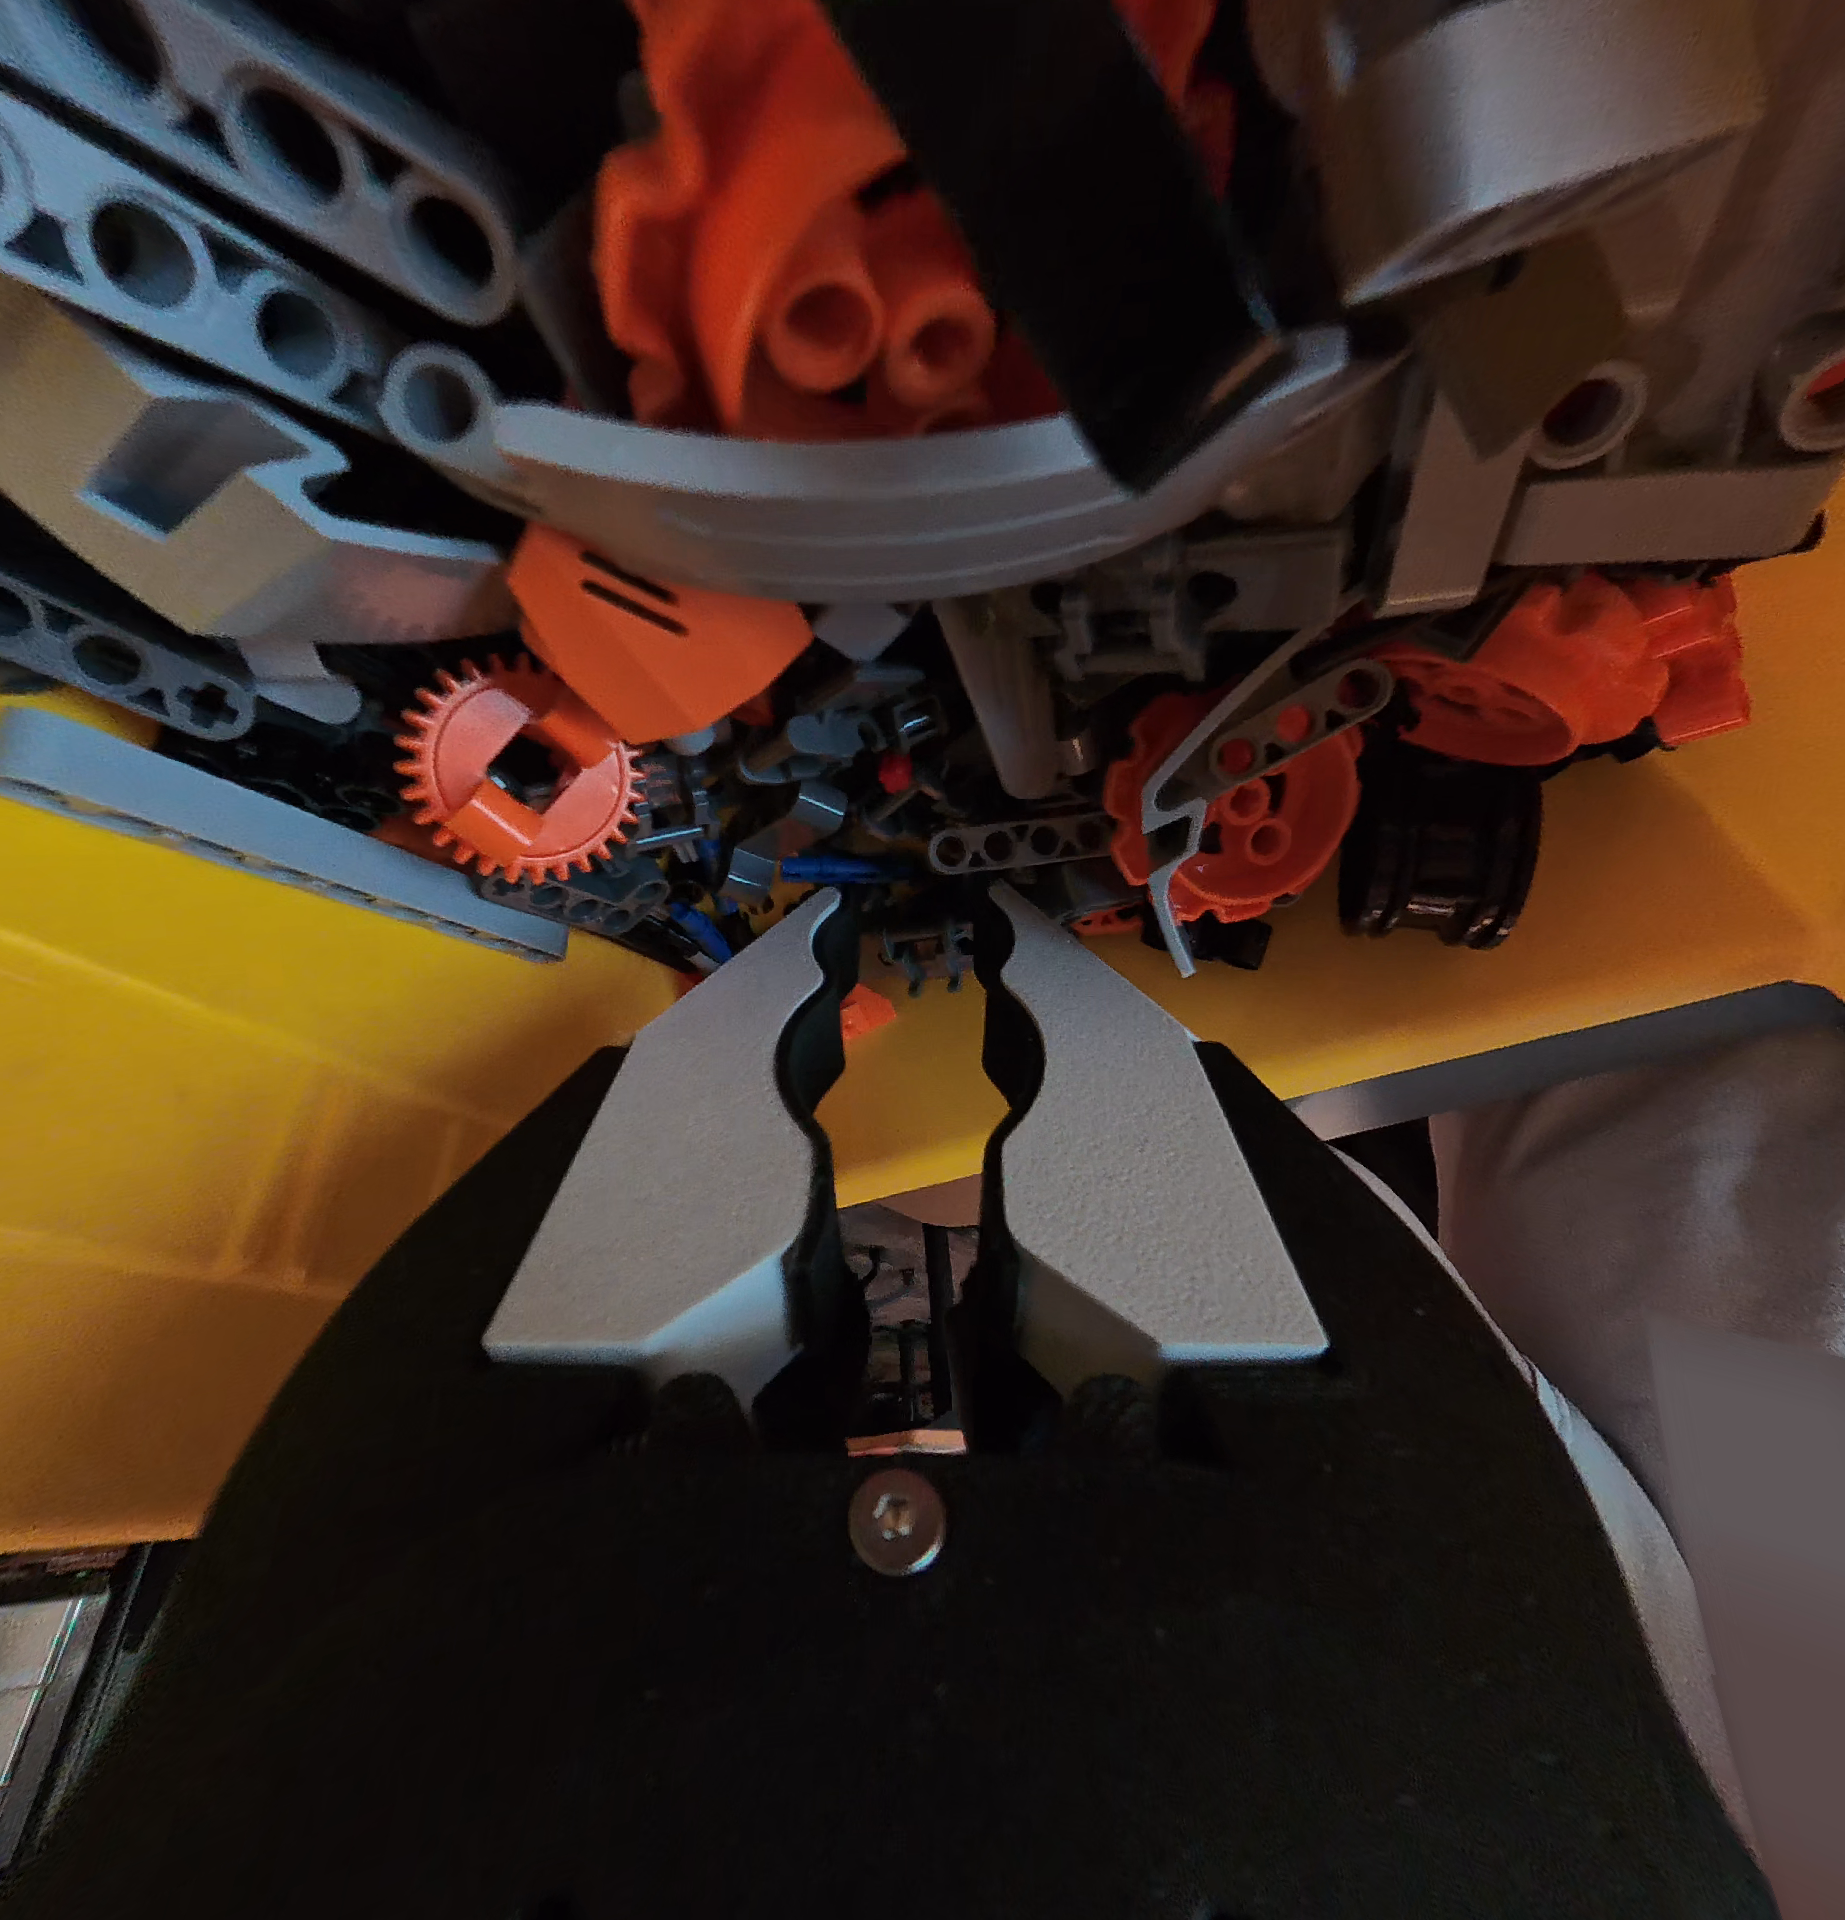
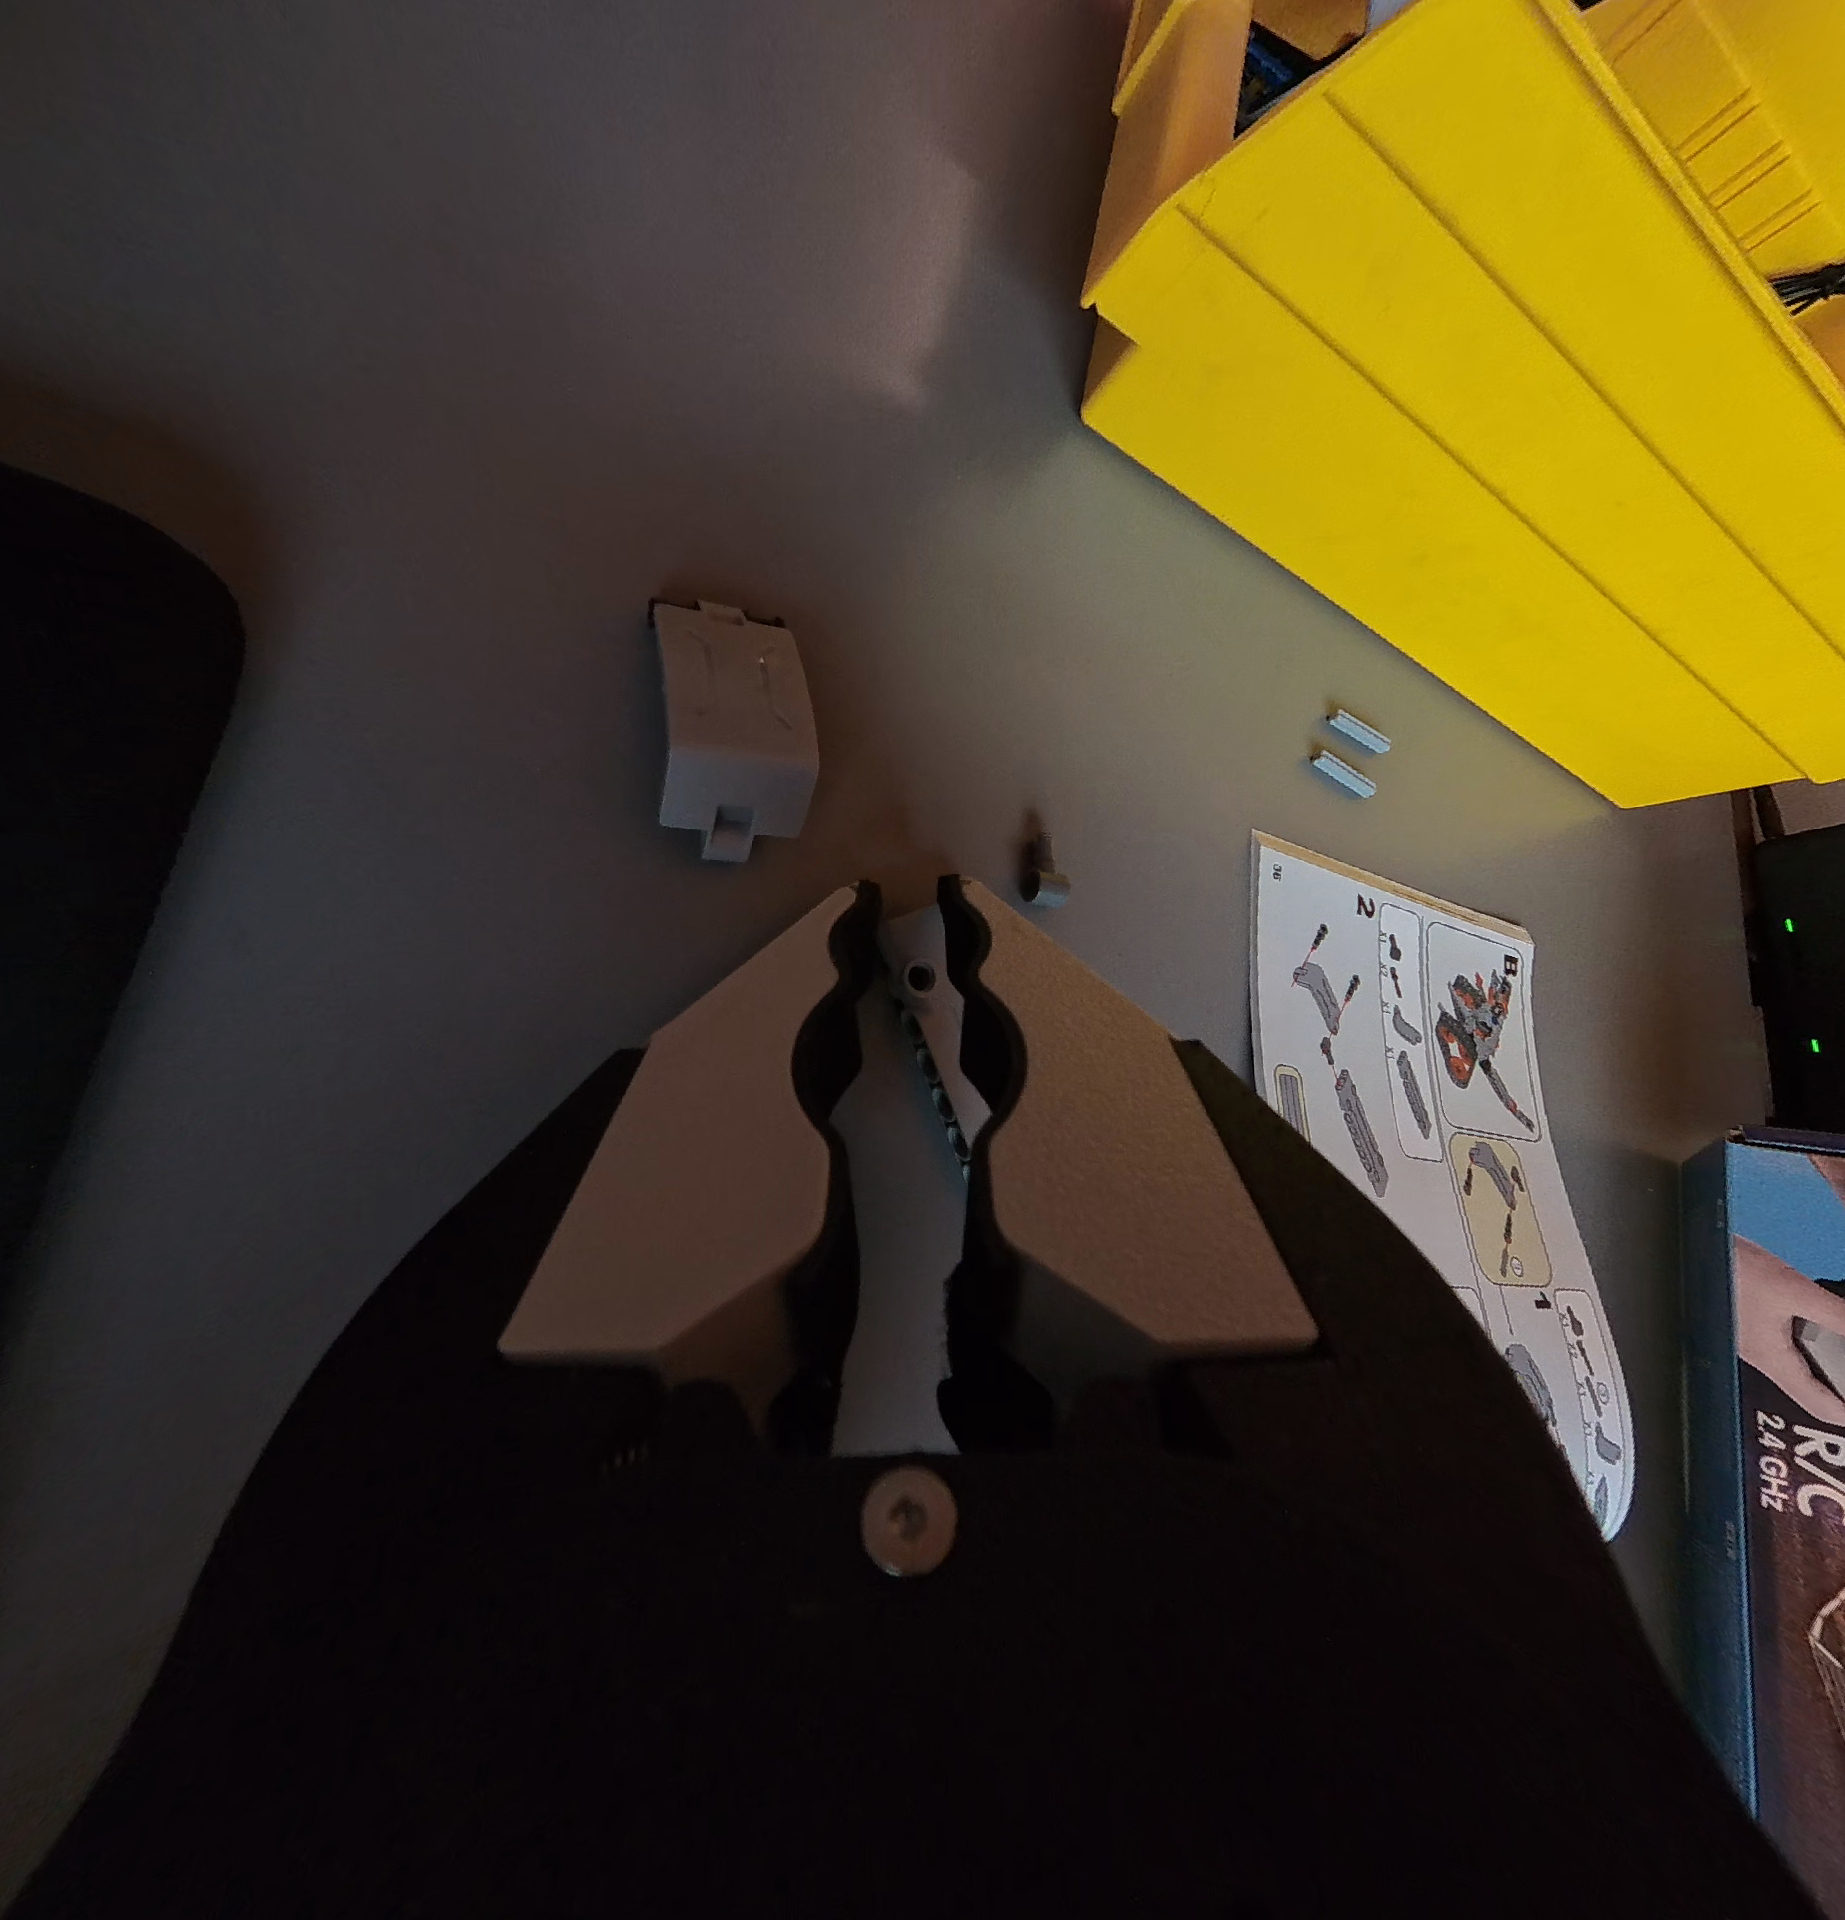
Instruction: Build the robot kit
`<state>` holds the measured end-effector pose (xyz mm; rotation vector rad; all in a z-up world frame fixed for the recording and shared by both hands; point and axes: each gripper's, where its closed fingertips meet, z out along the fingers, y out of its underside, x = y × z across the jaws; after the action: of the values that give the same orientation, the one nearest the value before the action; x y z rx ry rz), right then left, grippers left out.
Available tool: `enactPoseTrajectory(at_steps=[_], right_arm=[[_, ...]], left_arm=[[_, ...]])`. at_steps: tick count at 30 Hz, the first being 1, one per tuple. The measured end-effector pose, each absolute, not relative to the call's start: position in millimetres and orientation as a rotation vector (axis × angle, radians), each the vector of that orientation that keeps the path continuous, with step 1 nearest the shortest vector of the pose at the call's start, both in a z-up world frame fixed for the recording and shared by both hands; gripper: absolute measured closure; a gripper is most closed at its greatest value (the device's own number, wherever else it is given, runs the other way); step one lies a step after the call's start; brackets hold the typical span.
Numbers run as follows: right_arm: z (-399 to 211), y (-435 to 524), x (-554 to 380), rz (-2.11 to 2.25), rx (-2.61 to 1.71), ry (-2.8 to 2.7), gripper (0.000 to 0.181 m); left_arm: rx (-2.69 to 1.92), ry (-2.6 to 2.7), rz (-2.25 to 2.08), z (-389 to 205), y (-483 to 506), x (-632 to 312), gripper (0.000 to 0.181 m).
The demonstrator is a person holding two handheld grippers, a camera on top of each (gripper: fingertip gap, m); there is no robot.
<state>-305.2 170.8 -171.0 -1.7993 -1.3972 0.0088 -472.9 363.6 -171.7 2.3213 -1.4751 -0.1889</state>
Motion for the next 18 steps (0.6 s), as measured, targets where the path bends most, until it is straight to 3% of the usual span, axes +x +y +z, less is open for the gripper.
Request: enactPoseTrajectory(at_steps=[18], right_arm=[[-171.0,170.6,-305.0,0.005,-1.797,-1.399,0.17]], left_arm=[[2.401,-1.373,-0.232,-168.2,372.1,-483.4,0.164]])
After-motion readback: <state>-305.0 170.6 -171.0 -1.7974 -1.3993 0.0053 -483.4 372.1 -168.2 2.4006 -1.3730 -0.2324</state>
